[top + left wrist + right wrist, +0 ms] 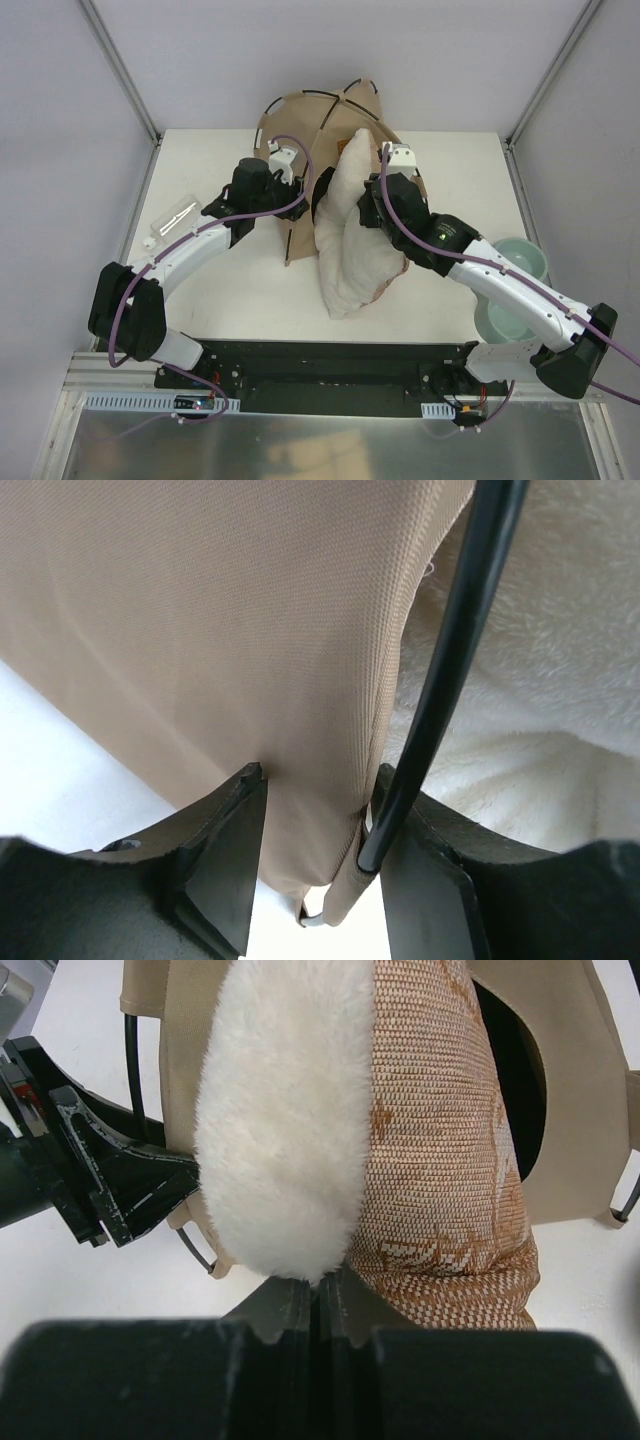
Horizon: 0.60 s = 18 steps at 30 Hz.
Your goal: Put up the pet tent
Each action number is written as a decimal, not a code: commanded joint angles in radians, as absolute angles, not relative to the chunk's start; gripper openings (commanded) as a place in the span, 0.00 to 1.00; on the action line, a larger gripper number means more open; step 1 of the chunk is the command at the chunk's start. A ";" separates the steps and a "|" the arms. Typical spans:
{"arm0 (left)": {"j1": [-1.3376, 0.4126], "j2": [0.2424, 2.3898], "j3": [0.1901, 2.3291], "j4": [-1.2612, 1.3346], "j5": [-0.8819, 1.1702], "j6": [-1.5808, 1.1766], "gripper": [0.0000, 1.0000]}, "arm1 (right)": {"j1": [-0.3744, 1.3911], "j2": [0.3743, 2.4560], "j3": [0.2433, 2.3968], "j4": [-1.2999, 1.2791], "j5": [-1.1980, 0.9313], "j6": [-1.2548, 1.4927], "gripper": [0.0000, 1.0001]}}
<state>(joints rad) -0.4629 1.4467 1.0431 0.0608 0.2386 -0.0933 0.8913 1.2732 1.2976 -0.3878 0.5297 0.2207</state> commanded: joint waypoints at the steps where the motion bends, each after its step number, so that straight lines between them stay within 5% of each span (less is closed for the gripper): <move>1: -0.456 1.465 1.100 0.080 0.267 -0.127 0.46 | 0.893 1.272 1.305 -0.382 0.489 0.273 0.00; 18: -0.471 1.453 1.084 0.068 0.181 -0.160 0.40 | 0.842 1.266 1.220 -0.405 0.410 0.331 0.00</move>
